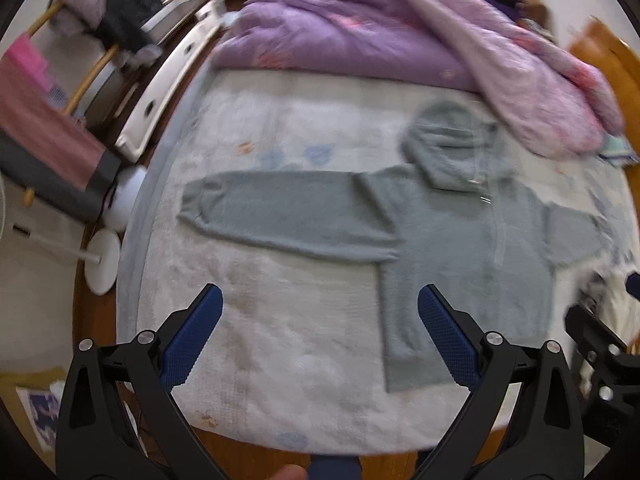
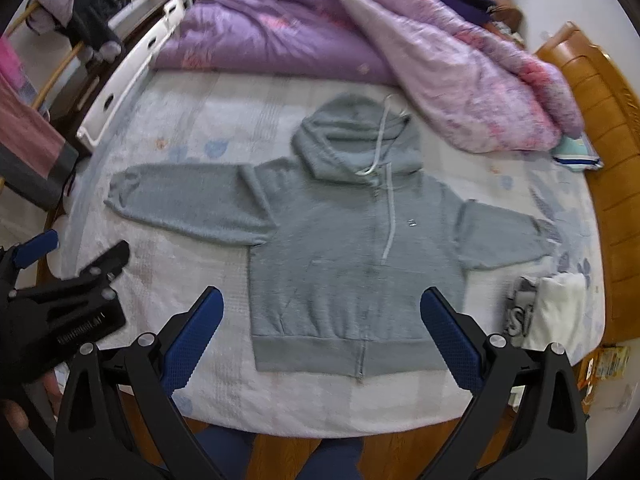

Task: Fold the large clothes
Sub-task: 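Move both tools toward the grey hoodie's sleeve cuffs, then grasp one sleeve cuff with the left tool while the right tool grasps the other cuff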

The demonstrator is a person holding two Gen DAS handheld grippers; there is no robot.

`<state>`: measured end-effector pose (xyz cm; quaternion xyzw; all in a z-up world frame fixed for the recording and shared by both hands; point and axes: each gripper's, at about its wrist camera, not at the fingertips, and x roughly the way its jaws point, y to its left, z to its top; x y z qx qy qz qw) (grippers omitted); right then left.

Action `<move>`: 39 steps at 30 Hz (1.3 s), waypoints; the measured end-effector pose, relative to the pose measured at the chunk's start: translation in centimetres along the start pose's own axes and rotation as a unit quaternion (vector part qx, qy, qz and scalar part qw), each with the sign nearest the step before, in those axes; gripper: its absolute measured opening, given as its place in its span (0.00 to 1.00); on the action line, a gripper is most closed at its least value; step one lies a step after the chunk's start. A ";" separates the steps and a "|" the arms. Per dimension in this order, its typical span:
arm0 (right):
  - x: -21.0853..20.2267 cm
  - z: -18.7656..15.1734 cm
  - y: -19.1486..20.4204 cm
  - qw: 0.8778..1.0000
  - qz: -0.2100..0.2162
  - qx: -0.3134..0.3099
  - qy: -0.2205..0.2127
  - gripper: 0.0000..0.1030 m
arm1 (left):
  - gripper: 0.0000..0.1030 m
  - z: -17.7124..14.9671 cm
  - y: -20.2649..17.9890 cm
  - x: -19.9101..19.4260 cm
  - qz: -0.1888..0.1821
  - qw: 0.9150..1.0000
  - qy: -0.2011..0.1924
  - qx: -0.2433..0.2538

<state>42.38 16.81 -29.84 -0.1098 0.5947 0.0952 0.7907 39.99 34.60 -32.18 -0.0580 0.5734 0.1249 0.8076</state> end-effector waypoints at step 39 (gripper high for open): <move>32.6 8.0 0.5 0.964 0.190 0.117 0.144 0.12 | 0.11 2.0 28.3 29.4 -0.073 0.903 0.008 -0.424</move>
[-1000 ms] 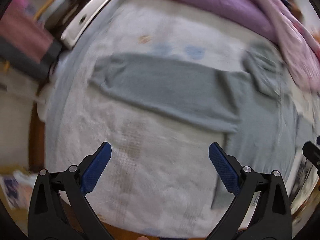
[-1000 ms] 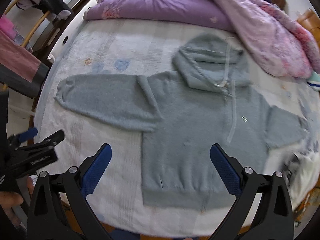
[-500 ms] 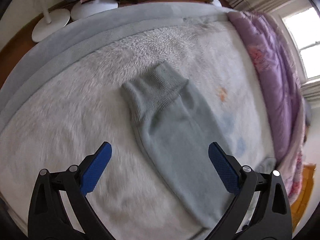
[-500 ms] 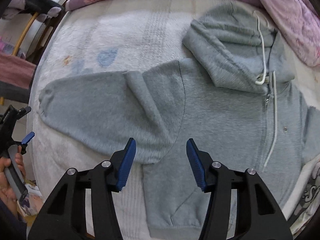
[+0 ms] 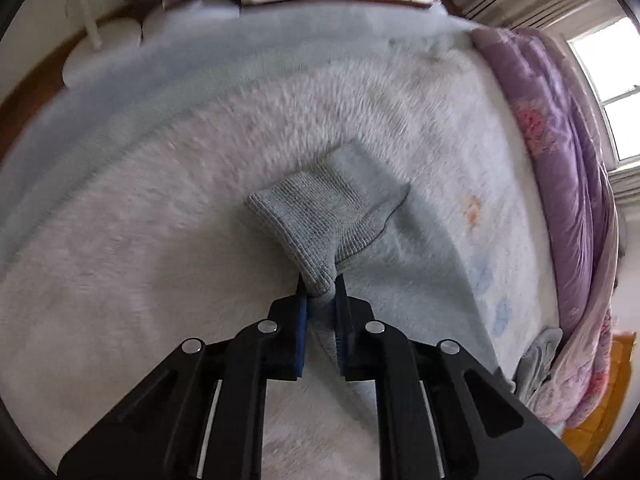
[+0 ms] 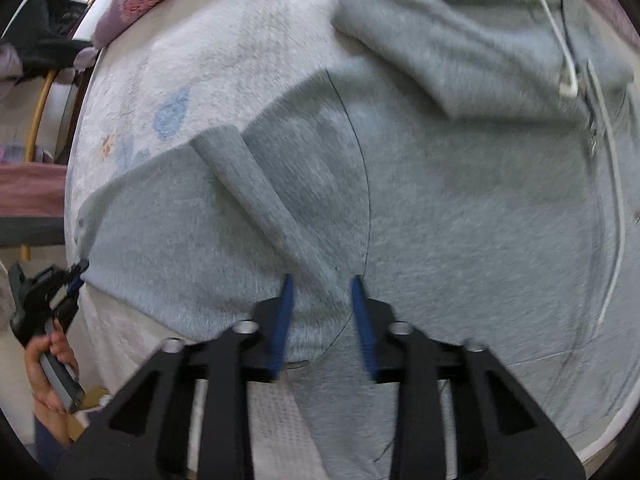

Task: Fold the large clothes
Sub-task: 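Grasp one sleeve cuff with the left tool while the right tool grasps the other cuff, then fold the held sleeves across the hoodie body and open both tools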

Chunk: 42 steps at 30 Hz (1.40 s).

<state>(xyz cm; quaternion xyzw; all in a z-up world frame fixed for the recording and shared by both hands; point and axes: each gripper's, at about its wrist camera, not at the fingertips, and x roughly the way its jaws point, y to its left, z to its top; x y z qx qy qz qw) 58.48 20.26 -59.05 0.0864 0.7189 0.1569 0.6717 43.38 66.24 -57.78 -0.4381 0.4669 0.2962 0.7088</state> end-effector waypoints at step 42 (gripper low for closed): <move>-30.2 -3.5 -58.1 0.952 -0.122 0.220 -0.172 0.06 | 0.12 -58.0 -49.2 8.5 -0.087 0.848 0.085 0.517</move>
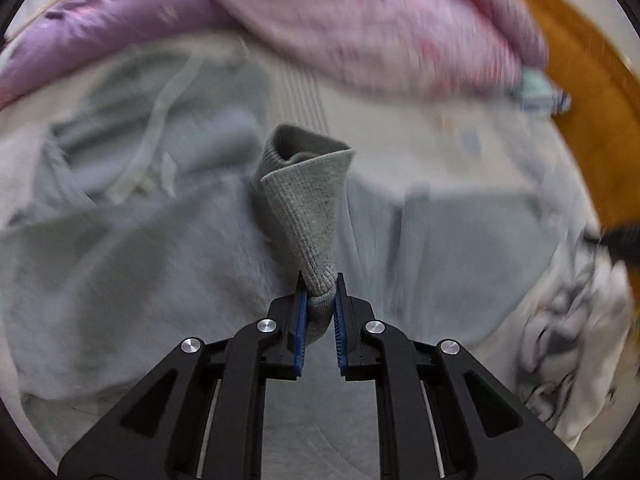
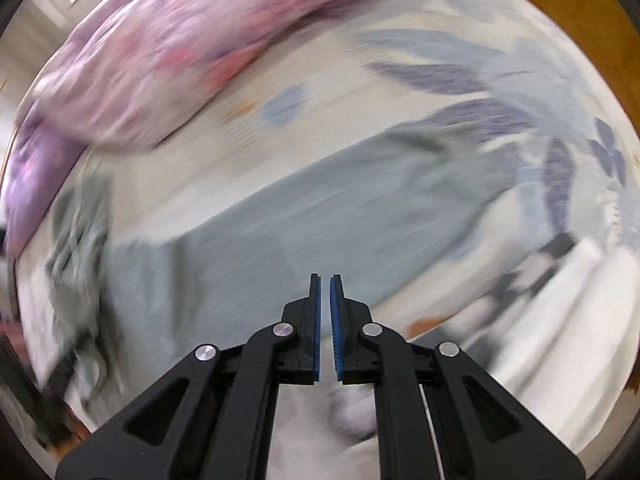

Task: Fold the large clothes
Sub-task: 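Fold the held sleeves across the hoodie body and open both tools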

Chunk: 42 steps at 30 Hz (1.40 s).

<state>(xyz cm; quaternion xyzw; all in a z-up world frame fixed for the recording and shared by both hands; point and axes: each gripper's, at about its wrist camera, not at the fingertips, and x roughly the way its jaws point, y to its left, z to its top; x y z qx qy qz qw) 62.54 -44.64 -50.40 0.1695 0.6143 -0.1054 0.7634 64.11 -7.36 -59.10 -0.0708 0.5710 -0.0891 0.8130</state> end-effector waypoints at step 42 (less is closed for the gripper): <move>-9.9 -1.9 9.5 0.971 0.040 -0.022 -0.233 0.02 | 0.70 0.1 5.8 -3.7 -0.079 0.992 0.027 -0.090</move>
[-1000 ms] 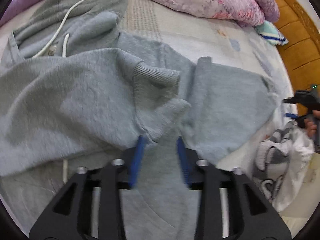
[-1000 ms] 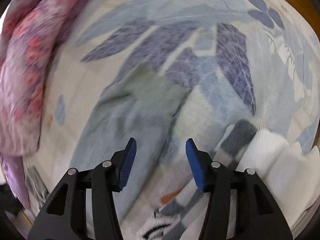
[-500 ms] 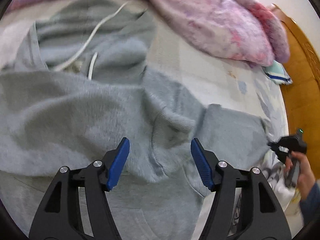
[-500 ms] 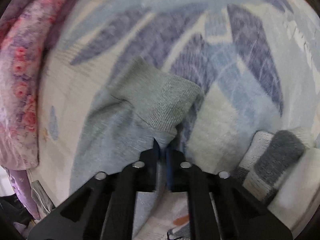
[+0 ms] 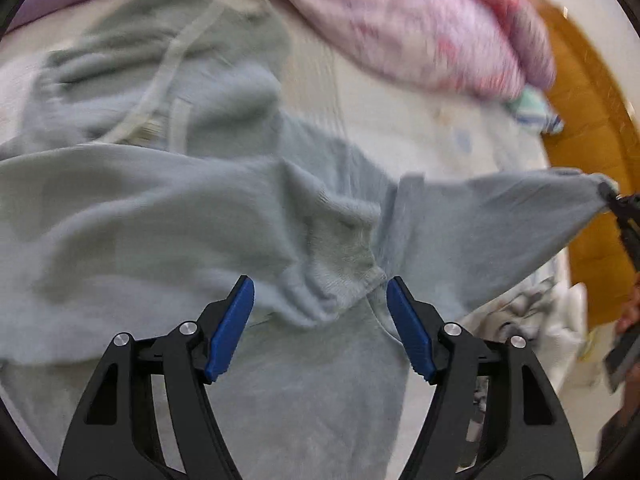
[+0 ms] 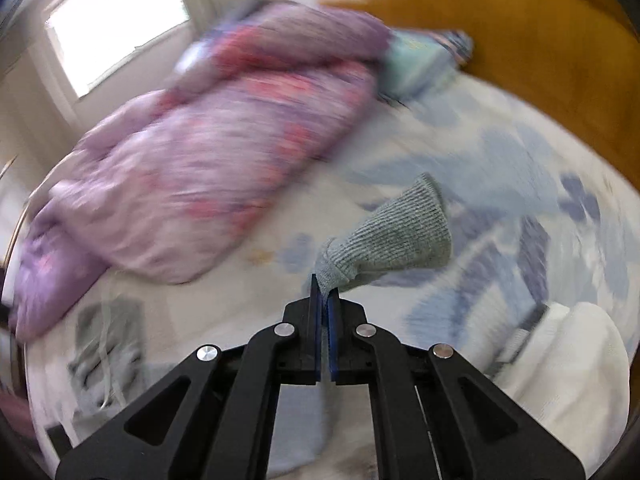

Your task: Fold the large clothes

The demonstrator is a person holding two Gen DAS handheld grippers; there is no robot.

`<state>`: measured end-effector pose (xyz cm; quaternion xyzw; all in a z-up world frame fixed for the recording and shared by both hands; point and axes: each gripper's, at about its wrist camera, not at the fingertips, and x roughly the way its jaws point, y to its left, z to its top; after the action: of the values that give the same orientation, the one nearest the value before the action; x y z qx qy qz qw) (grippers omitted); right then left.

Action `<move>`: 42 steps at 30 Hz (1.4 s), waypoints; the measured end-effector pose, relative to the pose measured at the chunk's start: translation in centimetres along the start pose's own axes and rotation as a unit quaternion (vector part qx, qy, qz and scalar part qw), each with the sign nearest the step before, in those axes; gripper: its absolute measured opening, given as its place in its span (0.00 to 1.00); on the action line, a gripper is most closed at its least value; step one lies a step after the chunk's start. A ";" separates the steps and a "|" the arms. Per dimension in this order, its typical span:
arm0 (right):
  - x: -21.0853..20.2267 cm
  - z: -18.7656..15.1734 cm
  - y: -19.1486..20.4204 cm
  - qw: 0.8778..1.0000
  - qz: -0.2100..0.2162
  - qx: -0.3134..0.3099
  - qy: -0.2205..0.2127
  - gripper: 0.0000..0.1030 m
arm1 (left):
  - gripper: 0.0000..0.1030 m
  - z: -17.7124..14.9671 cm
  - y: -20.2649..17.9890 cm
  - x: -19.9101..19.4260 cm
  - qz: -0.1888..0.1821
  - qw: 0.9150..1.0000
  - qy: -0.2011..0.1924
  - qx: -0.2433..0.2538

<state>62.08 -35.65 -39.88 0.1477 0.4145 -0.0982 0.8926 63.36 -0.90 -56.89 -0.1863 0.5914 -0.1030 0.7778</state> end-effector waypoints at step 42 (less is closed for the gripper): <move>12.0 -20.8 17.3 0.945 0.017 -0.143 0.292 0.13 | 0.72 -1.8 22.2 -4.2 0.087 0.989 0.024 -0.114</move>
<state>60.05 -12.90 -58.72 0.0476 0.6644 0.0243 0.7454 59.12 20.60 -62.71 -0.2188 0.6320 0.0285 0.7429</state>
